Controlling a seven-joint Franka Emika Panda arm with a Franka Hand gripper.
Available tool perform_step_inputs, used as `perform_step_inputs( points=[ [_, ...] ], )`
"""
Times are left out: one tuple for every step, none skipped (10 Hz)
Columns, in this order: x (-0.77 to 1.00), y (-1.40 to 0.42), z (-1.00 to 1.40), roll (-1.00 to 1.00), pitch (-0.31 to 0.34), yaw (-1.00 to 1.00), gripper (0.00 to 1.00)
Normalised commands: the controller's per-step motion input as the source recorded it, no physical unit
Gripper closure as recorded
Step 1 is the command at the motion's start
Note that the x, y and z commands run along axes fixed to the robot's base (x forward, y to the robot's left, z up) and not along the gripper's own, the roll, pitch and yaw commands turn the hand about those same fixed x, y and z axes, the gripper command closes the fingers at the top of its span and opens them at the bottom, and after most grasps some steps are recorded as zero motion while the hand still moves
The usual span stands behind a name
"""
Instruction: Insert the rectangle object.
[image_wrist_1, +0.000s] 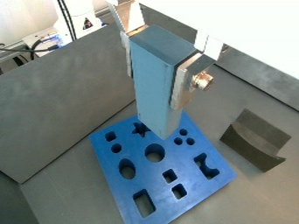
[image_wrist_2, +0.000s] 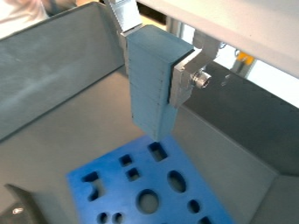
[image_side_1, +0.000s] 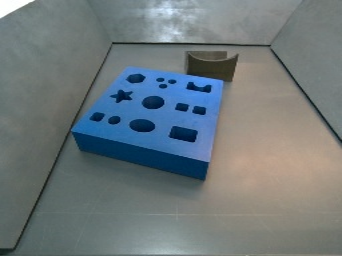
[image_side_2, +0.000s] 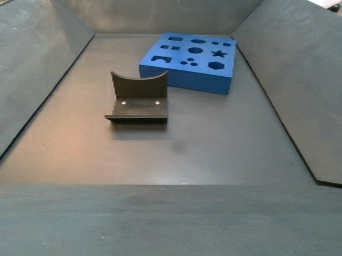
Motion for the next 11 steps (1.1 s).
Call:
perform_step_inputs(
  points=[
    [0.96,1.00,-0.05,0.28,-0.249,-0.04,1.00],
    [0.91,0.87,-0.07,0.21,-0.194,-0.04,1.00],
    [0.72,0.53,-0.04,0.12,-0.104,-0.04,1.00],
    [0.58,0.27,-0.01,0.06,-0.040,-0.04,1.00],
    [0.44,0.02,0.00,0.06,0.022,-0.03,1.00],
    [0.36,0.01,0.00,0.07,0.047,-0.02,1.00],
    [0.27,0.01,0.00,0.06,0.058,-0.02,1.00],
    [0.22,0.01,0.00,0.06,0.062,-0.01,1.00],
    [-0.94,-0.99,0.13,-0.16,0.601,-0.17,1.00],
    [-0.89,-0.86,0.16,-0.15,0.507,-0.14,1.00],
    [-0.57,-0.47,0.11,-0.13,0.325,-0.06,1.00]
  ],
)
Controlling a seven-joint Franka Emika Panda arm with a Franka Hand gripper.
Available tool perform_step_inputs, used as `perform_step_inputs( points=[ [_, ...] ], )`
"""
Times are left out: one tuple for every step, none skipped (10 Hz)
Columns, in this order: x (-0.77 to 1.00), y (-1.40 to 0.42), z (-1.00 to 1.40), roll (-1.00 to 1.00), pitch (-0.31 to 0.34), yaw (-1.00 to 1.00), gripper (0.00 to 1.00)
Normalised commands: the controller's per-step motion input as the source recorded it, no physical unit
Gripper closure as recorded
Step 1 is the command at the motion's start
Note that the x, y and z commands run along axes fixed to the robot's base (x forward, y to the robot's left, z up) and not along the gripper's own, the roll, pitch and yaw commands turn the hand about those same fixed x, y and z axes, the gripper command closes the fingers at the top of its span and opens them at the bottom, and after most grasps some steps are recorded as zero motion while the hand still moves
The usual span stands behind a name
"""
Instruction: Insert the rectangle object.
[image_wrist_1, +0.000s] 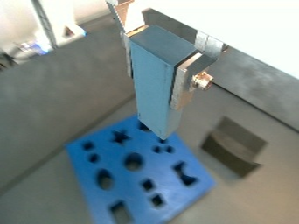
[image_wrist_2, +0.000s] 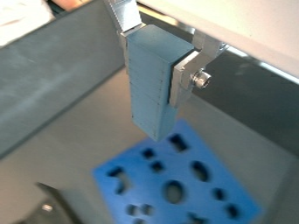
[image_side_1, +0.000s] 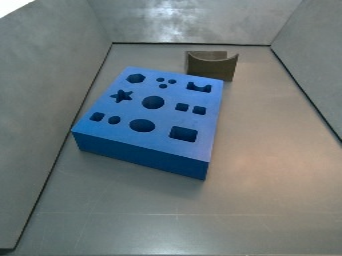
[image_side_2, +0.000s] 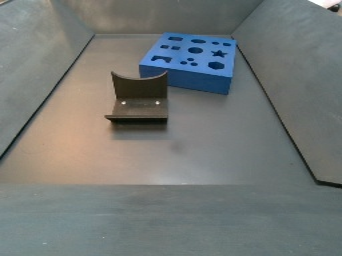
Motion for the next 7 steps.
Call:
perform_step_inputs(
  points=[
    [-0.38,-0.29,0.05,-0.14,0.243,-0.03,1.00],
    [-0.17,-0.15,0.02,-0.08,0.144,-0.02,1.00],
    [-0.12,-0.39,-0.95,0.04,-0.169,-0.79,1.00],
    [-0.09,-0.38,-0.95,0.04,-0.170,-0.78,1.00],
    [-0.03,-0.37,-0.95,0.05,-0.176,-0.76,1.00],
    [0.01,-0.33,-1.00,0.06,-0.129,-0.70,1.00],
    [0.57,-0.18,-1.00,0.05,0.000,-0.47,1.00]
  ],
)
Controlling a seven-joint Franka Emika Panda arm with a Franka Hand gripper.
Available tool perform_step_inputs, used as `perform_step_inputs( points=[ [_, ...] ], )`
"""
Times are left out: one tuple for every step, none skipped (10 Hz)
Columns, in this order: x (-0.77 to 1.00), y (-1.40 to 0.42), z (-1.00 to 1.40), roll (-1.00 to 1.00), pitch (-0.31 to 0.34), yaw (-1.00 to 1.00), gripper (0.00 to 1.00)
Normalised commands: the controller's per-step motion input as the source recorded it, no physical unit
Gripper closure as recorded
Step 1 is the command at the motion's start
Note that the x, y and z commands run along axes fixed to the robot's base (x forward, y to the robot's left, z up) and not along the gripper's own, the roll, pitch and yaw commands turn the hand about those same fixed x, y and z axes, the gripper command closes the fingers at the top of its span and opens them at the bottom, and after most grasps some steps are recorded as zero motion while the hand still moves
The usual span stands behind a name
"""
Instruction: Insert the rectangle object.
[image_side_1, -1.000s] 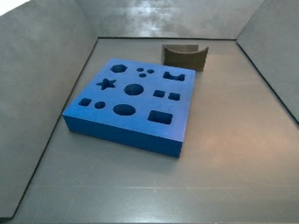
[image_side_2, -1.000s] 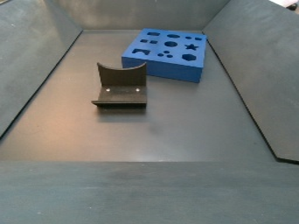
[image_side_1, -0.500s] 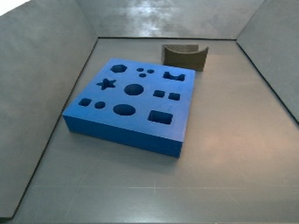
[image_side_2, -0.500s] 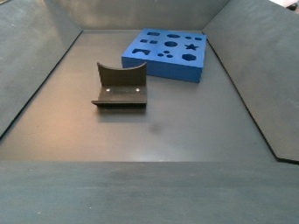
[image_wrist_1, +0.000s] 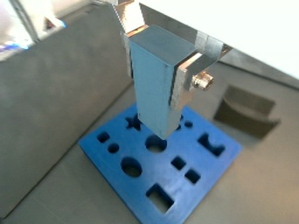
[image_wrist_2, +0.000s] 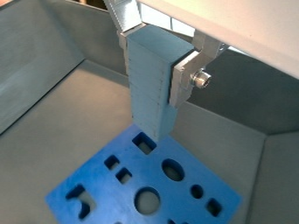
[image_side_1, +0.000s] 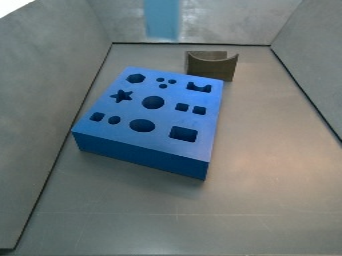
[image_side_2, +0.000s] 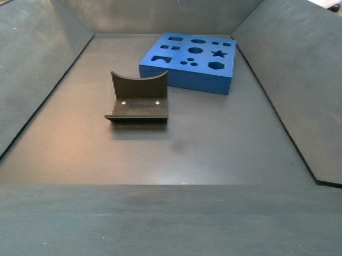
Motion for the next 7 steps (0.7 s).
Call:
perform_step_inputs(
  points=[
    [0.62,-0.14,-1.00,0.00,0.000,-0.12,1.00],
    [0.62,-0.17,-1.00,0.00,0.000,-0.05,1.00],
    [0.53,-0.18,-1.00,-0.02,0.003,-0.09,1.00],
    [0.37,-0.10,-0.86,-0.06,0.067,-0.12,1.00],
    [0.24,0.00,-0.81,-0.11,0.066,-0.06,1.00],
    [0.27,0.00,-0.85,-0.09,0.061,-0.02,1.00],
    [0.15,0.00,-1.00,-0.06,-0.010,-0.10,1.00]
  ],
)
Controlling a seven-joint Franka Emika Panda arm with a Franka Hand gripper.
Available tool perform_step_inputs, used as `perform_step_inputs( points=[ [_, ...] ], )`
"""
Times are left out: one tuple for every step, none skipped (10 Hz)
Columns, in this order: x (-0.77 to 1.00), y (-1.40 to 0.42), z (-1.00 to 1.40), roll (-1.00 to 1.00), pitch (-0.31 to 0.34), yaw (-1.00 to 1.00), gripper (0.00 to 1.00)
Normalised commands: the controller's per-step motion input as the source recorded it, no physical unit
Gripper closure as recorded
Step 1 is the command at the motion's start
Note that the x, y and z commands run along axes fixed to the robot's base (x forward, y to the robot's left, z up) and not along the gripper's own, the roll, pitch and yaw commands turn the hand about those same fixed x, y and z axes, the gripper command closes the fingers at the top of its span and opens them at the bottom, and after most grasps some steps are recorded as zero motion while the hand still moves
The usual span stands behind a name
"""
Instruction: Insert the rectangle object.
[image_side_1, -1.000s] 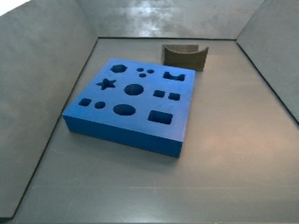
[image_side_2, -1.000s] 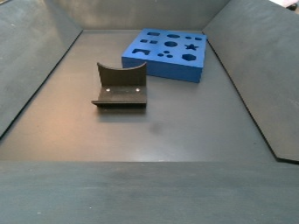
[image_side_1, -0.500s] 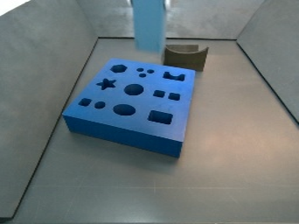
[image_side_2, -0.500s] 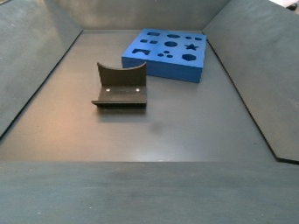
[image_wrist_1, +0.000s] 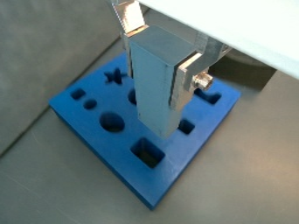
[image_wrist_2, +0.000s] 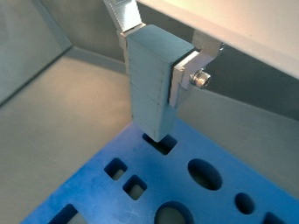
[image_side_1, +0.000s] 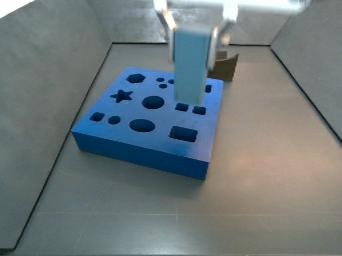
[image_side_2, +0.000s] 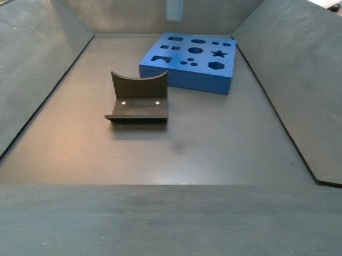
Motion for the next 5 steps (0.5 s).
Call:
perform_step_inputs(
  points=[
    [0.00,0.12,-0.86,-0.10,-0.126,0.00,1.00],
    [-0.09,0.00,-0.83,-0.04,-0.200,0.00,1.00],
    [-0.15,-0.02,-0.77,-0.07,-0.204,0.00,1.00],
    [-0.15,-0.07,-0.40,-0.01,-0.164,0.01,1.00],
    [0.00,-0.22,-0.22,0.00,-0.063,0.00,1.00]
  ],
)
